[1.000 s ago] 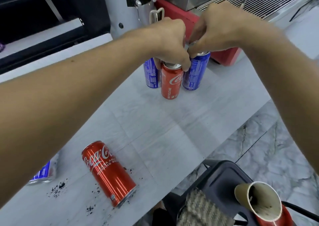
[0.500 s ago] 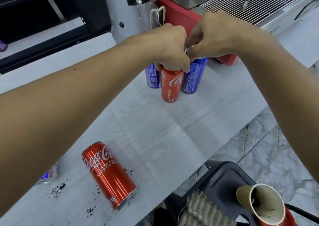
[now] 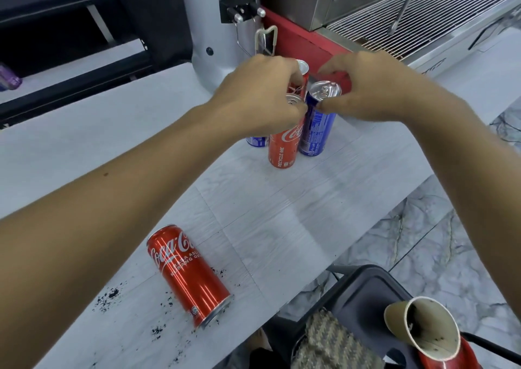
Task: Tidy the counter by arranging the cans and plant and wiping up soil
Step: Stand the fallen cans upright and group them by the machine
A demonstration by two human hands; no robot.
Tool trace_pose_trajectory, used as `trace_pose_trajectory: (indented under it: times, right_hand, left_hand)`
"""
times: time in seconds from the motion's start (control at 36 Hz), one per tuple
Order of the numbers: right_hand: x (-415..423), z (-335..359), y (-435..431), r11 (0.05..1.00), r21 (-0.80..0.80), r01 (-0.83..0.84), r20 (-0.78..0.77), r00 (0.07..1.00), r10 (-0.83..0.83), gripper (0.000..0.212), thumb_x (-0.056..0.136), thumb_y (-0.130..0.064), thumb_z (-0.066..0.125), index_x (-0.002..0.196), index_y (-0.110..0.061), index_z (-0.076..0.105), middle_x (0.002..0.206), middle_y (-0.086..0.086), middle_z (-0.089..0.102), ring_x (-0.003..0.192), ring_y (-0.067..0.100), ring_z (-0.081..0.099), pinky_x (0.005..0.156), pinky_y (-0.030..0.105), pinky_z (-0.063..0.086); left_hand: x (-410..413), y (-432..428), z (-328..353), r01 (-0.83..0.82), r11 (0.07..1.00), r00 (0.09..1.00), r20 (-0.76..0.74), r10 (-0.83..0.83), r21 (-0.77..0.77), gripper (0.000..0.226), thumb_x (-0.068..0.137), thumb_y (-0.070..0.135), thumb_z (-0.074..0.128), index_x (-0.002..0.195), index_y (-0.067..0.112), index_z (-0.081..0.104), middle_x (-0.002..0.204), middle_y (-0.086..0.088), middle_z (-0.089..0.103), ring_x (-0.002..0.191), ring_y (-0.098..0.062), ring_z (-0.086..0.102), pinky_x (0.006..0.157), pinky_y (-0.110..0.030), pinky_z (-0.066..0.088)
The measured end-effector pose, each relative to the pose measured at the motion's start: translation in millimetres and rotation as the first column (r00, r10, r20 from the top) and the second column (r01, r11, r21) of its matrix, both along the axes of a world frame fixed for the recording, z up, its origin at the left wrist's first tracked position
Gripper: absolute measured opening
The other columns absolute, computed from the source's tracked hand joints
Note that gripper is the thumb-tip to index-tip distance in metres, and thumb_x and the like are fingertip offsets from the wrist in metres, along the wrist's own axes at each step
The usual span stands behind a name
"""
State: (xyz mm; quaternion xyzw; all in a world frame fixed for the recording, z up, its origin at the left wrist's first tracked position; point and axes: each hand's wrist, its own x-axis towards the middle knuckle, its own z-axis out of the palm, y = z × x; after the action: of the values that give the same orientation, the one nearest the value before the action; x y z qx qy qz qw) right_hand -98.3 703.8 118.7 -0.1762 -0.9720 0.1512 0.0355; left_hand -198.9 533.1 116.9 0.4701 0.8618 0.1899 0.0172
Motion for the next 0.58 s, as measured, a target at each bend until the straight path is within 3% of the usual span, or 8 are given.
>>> trace_pose_trajectory:
  times: [0.11,0.19,0.28,0.39,0.47,0.58]
  right_hand:
    - [19.3,1.9,-13.7,1.0,0.03,0.0,-0.039,0.999,0.001,0.051,0.088,-0.037,0.075,0.134,-0.02,0.061,0.125,0.005,0.064,0.098,0.02,0.051,0.077,0.031,0.04]
    - [33.6,2.2,-31.3,0.999,0.04,0.007,-0.057,0.998,-0.005,0.053,0.088,-0.039,0.074,0.136,-0.019,0.061,0.132,0.007,0.064,0.108,0.024,0.054,0.084,0.033,0.042]
    - [48.8,2.2,-55.1,0.999,0.04,0.007,-0.09,0.996,-0.004,0.055,0.089,-0.038,0.073,0.138,-0.017,0.06,0.14,0.008,0.061,0.126,0.028,0.055,0.096,0.037,0.044]
    - [67.7,-3.0,-94.2,0.999,-0.025,-0.031,-0.146,0.989,0.027,0.045,0.091,-0.035,0.073,0.132,-0.016,0.066,0.133,0.005,0.066,0.12,0.025,0.06,0.095,0.033,0.045]
    - [77.3,-11.0,-126.5,0.997,-0.067,-0.044,-0.141,0.989,0.035,0.045,0.087,-0.044,0.068,0.123,-0.016,0.069,0.121,0.006,0.071,0.111,0.028,0.063,0.094,0.047,0.052]
    - [85.0,-26.8,-169.8,0.994,-0.11,-0.026,-0.127,0.992,0.012,0.057,0.089,-0.052,0.069,0.137,-0.022,0.062,0.135,0.001,0.065,0.122,0.02,0.058,0.095,0.028,0.042]
  left_hand:
    - [11.9,-29.2,-2.6,-0.031,0.998,0.999,0.03,0.03,0.057,0.039,0.091,0.041,0.068,0.128,0.027,0.067,0.125,0.005,0.07,0.109,-0.017,0.065,0.088,-0.039,0.057]
    - [21.7,-56.5,-8.8,-0.063,0.995,0.997,0.048,0.06,0.072,0.042,0.093,0.041,0.07,0.132,0.027,0.065,0.129,0.006,0.069,0.108,-0.011,0.06,0.077,-0.022,0.045]
    - [31.7,-87.7,-16.1,-0.093,0.995,0.993,0.073,0.089,0.047,0.049,0.094,0.046,0.069,0.139,0.029,0.061,0.139,0.007,0.065,0.124,-0.015,0.059,0.088,-0.026,0.041]
    - [44.2,-130.8,-23.2,-0.113,0.994,0.99,0.085,0.111,0.012,0.051,0.095,0.049,0.065,0.142,0.033,0.056,0.148,0.009,0.058,0.135,-0.015,0.052,0.099,-0.029,0.037]
    - [52.7,-162.5,-28.3,-0.157,0.988,0.982,0.109,0.157,-0.004,0.051,0.095,0.051,0.064,0.143,0.036,0.055,0.149,0.009,0.057,0.136,-0.015,0.05,0.096,-0.029,0.034]
    - [64.2,-201.4,-32.9,-0.21,0.978,0.969,0.133,0.209,-0.007,0.05,0.095,0.052,0.063,0.142,0.036,0.055,0.148,0.012,0.056,0.136,-0.014,0.049,0.096,-0.029,0.034]
